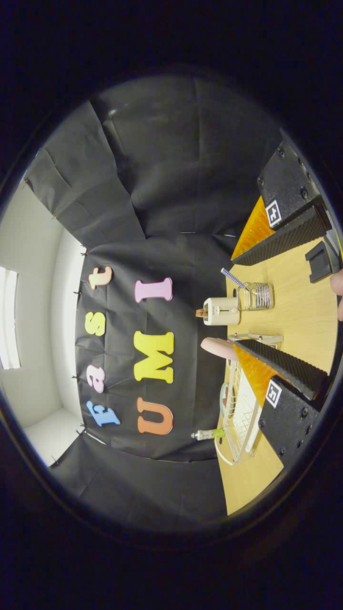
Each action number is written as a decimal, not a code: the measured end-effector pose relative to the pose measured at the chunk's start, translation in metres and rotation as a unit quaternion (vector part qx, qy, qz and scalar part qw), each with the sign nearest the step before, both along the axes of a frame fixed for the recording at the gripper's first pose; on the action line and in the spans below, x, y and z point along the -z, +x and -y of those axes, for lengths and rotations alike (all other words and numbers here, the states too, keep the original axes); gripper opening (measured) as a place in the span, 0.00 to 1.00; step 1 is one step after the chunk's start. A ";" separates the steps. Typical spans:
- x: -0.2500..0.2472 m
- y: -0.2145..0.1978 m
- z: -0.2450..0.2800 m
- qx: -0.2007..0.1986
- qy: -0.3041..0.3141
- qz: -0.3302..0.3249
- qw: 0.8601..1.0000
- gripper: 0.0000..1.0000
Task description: Take the plate from the dish rack, then take the spoon from the basket and place it into the plate.
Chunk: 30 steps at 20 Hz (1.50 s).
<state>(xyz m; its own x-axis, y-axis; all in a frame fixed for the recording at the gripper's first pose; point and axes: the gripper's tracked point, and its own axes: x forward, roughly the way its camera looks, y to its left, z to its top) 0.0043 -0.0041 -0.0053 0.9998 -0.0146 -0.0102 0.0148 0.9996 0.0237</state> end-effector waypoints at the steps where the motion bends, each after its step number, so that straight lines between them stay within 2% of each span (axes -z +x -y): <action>1: 0.000 0.000 -0.001 0.000 0.000 0.001 1.000 1.00; 12: 0.000 0.009 -0.001 -0.003 -0.013 -0.009 1.000 1.00; 17: -0.023 0.028 -0.014 -0.034 -0.033 -0.019 0.999 1.00; 24: -0.082 0.080 -0.040 -0.076 -0.065 -0.030 0.995 1.00; 27: -0.104 0.111 -0.052 -0.094 -0.067 -0.067 0.991 1.00; 30: -0.120 0.154 -0.059 -0.094 -0.088 -0.116 0.985 1.00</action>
